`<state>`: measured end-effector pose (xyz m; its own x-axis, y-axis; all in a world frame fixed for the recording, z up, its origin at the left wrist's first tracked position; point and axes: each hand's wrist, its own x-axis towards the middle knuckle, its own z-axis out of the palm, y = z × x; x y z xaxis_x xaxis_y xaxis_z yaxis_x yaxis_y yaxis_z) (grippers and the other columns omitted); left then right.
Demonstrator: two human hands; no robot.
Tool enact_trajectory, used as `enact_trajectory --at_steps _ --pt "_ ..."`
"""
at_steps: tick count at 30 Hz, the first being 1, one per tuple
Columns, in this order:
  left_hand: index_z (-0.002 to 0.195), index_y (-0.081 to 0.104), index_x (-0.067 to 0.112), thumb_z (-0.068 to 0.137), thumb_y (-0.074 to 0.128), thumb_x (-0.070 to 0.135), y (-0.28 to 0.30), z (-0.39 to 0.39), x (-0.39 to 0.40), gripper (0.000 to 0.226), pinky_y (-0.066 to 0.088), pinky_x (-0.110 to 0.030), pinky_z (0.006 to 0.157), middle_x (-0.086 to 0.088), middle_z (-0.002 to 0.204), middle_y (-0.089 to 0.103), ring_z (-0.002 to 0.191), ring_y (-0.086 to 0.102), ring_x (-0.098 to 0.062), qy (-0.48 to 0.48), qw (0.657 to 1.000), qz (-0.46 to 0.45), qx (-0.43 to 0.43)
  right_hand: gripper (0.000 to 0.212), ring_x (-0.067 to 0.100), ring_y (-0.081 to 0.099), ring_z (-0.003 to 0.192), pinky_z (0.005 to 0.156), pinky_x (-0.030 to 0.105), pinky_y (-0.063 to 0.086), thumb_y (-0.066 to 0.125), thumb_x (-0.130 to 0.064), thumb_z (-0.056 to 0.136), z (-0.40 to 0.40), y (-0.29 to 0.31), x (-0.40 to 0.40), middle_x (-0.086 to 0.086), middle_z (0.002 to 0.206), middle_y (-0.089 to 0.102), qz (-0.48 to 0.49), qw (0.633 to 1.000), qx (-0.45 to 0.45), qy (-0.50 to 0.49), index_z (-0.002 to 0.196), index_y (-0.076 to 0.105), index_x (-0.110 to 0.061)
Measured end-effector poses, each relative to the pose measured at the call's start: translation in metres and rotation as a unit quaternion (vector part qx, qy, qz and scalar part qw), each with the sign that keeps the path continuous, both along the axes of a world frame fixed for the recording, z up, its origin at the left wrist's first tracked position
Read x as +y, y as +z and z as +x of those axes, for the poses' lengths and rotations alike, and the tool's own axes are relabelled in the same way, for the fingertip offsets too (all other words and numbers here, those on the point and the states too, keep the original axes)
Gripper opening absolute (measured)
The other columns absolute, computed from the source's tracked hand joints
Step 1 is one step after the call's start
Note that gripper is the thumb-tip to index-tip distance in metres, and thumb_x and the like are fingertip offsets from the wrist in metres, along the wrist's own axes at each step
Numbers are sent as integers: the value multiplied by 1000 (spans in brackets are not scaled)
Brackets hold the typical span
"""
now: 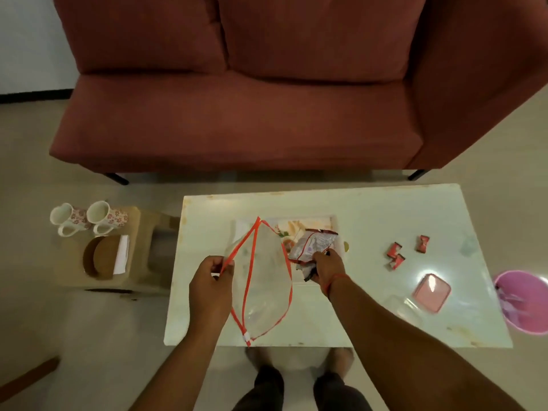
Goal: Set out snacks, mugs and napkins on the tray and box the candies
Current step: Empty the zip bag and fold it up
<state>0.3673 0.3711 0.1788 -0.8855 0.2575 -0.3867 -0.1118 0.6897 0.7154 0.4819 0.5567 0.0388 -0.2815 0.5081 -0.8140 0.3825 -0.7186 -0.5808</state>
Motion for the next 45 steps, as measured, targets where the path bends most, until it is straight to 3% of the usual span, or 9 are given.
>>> enact_trajectory --at_steps 11,15,18,22,27,31,34,37,45 --pt "88 56 37 93 58 39 -50 -12 -15 6 51 -24 70 14 92 65 83 64 -13 -35 999 -6 -1 40 34 60 107 96 56 51 50 -23 98 -23 -99 -9 7 115 51 -116 991 -71 -13 136 39 -21" --pt "96 62 27 94 59 36 -44 -12 -16 9 53 -28 77 9 93 66 85 63 -13 -67 998 -9 -3 53 21 51 78 83 38 51 53 -24 94 10 -76 -20 8 96 53 -23 989 -143 15 143 34 -16" --pt "94 60 29 94 61 34 -28 -13 -11 5 49 -20 72 11 92 65 83 62 -11 -93 996 -9 1 55 32 53 122 100 38 42 54 -22 97 31 -35 -23 14 139 53 91 984 -131 83 149 35 -13" --pt "85 57 35 94 63 31 0 -12 1 12 43 -11 64 14 86 64 77 61 -8 -138 990 -5 10 34 28 55 126 107 49 44 54 -4 97 39 48 -24 12 134 59 179 982 9 56 128 55 -17" --pt "84 57 35 95 62 33 48 -14 23 12 38 -7 62 19 84 59 75 58 -3 -229 973 -26 20 33 -2 57 116 98 21 48 54 -17 98 39 174 -24 -16 127 61 417 898 82 115 126 57 -35" --pt "92 62 26 95 61 34 95 -16 44 9 38 -10 61 11 89 62 76 57 -5 -285 958 -21 32 43 -8 33 131 109 16 23 55 -30 96 42 236 -18 -18 145 45 593 755 61 272 137 47 -39" --pt "89 67 22 94 63 33 134 -16 57 12 44 -17 55 4 88 67 74 60 -10 -315 949 28 1 60 -19 21 136 117 27 24 57 -50 93 56 265 -4 -33 153 25 500 799 118 314 146 28 -48" --pt "80 66 16 90 69 25 172 -18 69 13 38 -21 44 4 65 59 55 48 -10 -329 927 131 -124 108 1 30 144 120 43 28 66 -76 70 79 285 9 -13 158 32 348 868 237 262 155 17 -30" --pt "95 60 3 92 51 5 234 -35 108 10 27 -11 28 -5 66 46 32 35 -1 -339 799 260 -424 114 9 30 147 118 34 29 77 -68 63 97 316 13 -13 159 32 284 839 296 358 155 22 -30"
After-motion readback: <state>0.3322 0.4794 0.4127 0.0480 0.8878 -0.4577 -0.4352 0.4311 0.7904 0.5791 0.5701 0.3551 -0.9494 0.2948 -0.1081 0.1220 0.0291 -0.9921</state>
